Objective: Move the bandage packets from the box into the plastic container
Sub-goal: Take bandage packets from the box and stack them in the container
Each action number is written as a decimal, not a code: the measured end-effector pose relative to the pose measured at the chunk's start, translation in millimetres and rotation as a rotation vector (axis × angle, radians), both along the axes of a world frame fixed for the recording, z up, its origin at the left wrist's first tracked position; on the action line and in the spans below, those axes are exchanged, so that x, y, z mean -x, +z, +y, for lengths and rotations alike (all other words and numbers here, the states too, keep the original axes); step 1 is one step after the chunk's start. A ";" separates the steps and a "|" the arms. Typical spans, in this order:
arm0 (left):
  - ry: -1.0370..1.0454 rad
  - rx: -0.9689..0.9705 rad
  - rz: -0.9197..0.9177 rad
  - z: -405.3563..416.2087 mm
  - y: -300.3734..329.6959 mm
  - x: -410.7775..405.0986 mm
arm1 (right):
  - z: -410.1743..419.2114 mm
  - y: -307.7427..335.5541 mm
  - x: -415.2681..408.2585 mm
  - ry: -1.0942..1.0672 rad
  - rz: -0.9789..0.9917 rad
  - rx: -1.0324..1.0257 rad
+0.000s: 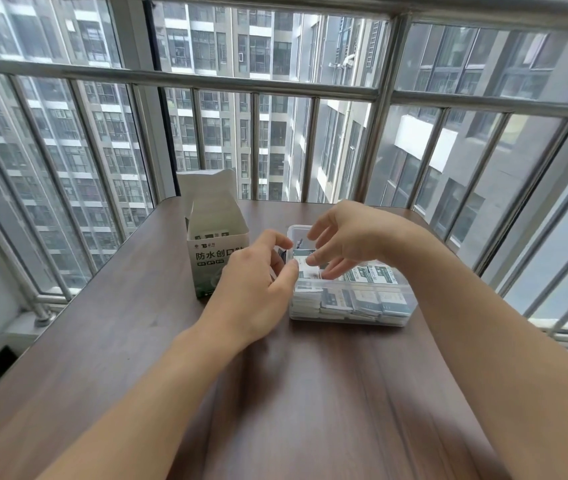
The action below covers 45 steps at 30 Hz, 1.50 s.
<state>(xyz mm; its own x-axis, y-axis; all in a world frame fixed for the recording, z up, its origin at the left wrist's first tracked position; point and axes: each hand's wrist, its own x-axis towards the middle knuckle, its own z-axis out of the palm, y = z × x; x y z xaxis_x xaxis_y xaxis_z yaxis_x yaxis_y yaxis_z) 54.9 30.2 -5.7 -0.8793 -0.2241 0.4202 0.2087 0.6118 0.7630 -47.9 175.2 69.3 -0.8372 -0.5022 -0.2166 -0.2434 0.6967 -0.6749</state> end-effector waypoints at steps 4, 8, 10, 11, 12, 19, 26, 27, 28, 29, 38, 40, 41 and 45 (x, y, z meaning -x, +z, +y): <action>-0.002 -0.007 -0.004 -0.3 0.5 -0.1 | 4.1 0.6 1.2 -0.021 -0.003 -0.012; -0.004 -0.003 -0.003 0.1 0.9 -1.0 | 0.9 -8.3 2.3 -0.004 -0.006 -0.015; -0.009 -0.008 -0.007 0.2 1.2 -1.1 | -0.7 -9.9 2.8 0.000 -0.006 -0.003; -0.010 -0.008 -0.009 0.1 1.4 -1.2 | -1.1 -9.5 3.1 -0.003 -0.008 0.009; -0.010 -0.009 -0.013 0.1 1.5 -1.4 | -0.8 -8.8 3.4 -0.008 -0.011 0.022; -0.010 -0.011 -0.021 0.5 2.4 -2.1 | 2.5 -0.5 0.5 -0.015 -0.029 0.047; -0.007 0.001 -0.025 -0.1 1.5 -1.1 | 1.2 -2.2 -0.2 -0.054 -0.068 0.135; -0.006 0.001 -0.025 -0.2 1.4 -1.2 | 1.5 -3.2 0.2 -0.058 -0.078 0.142; -0.007 0.001 -0.024 -0.3 1.4 -1.4 | 1.8 -4.4 0.6 -0.062 -0.093 0.155; -0.009 -0.001 -0.024 -0.5 1.1 -1.4 | 2.3 -5.3 0.7 -0.068 -0.114 0.175; -0.009 0.002 -0.018 -0.4 1.7 -1.3 | -0.1 -11.7 -1.0 -0.071 -0.198 0.233; -0.006 0.004 -0.017 -0.4 1.8 -1.3 | -0.8 -12.5 -1.2 -0.077 -0.202 0.244; -0.005 0.006 -0.017 -0.3 1.9 -1.2 | -1.0 -12.7 -1.2 -0.083 -0.203 0.250; -0.007 0.004 -0.019 0.3 2.6 -1.5 | -3.9 -14.0 -3.2 -0.109 -0.193 0.278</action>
<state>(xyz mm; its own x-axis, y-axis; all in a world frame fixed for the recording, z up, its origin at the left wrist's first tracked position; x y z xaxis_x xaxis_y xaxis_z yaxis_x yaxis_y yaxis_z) 56.4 30.5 -3.1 -0.8887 -0.2159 0.4045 0.1989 0.6133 0.7644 -44.7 171.4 55.4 -0.8464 -0.4737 -0.2432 -0.0273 0.4947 -0.8686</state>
